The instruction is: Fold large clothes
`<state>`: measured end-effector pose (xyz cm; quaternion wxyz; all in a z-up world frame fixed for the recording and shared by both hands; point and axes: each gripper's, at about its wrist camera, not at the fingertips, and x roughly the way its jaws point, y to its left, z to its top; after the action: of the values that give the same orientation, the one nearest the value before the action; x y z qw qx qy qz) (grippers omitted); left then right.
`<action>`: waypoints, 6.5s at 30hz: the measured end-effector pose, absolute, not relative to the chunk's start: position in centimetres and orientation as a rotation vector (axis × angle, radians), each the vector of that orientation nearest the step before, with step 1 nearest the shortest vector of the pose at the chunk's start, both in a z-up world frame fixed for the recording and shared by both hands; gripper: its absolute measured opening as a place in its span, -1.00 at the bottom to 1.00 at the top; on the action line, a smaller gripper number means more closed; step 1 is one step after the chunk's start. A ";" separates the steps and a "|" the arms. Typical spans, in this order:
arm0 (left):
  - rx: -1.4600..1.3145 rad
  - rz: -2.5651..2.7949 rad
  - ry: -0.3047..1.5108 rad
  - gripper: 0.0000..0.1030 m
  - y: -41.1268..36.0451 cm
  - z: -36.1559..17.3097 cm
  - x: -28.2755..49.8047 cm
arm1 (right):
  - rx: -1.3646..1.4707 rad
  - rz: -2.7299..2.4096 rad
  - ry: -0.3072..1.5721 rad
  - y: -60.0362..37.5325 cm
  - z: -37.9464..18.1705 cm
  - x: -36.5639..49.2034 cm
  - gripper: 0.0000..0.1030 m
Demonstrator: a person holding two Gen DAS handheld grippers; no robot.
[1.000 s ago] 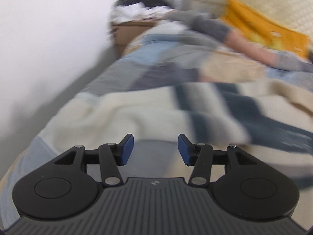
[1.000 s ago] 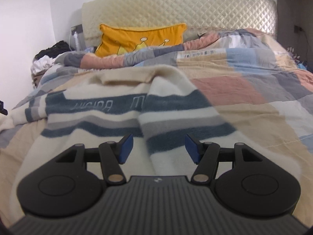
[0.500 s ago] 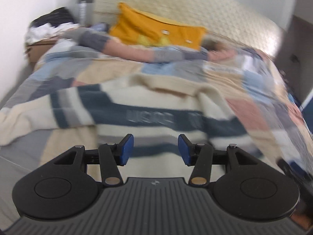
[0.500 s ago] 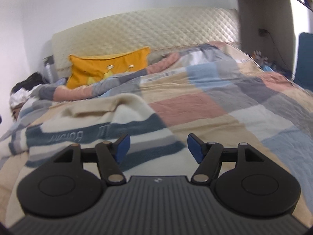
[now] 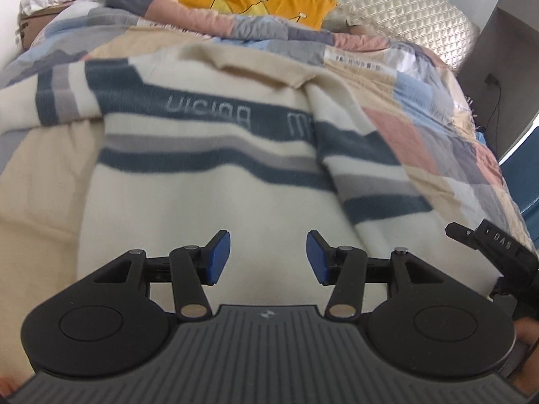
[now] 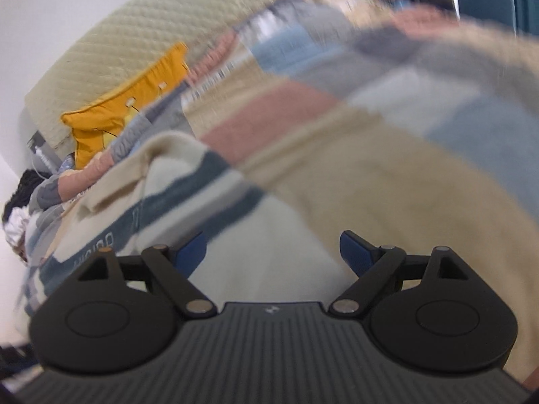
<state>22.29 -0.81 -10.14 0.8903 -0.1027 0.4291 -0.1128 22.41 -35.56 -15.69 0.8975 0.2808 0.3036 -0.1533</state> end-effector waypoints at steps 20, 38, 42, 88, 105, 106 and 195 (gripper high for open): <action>-0.339 -0.244 0.847 0.09 2.4 -12.8 20.5 | 0.598 -0.232 0.661 -34.0 -16.2 22.5 -0.59; -0.432 -0.172 0.890 0.09 4.2 -14.5 21.3 | 0.440 -0.332 0.365 -36.2 -10.4 21.7 -0.76; -0.460 -0.156 0.893 0.09 4.1 -14.7 21.8 | 0.441 -0.327 0.336 -38.7 -7.8 23.0 -0.76; -0.681 0.033 0.902 0.09 13.6 -15.7 25.9 | 0.328 -0.733 0.332 -49.0 -13.8 34.9 0.35; -0.717 0.002 0.907 0.09 13.5 -14.8 22.3 | 1.073 -0.495 0.646 -41.0 -17.0 18.4 0.39; -0.713 0.015 0.907 0.09 13.5 -14.9 22.2 | 1.046 -0.464 0.672 -40.7 -17.0 19.0 0.39; -0.234 -0.168 0.757 -0.13 0.9 -4.9 22.4 | 0.192 0.018 0.610 -28.2 -8.1 24.7 0.08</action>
<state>22.37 0.93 -4.89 0.9191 -0.1136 0.3682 -0.0818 24.66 -28.21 -8.10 0.9492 0.0944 0.3000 0.0090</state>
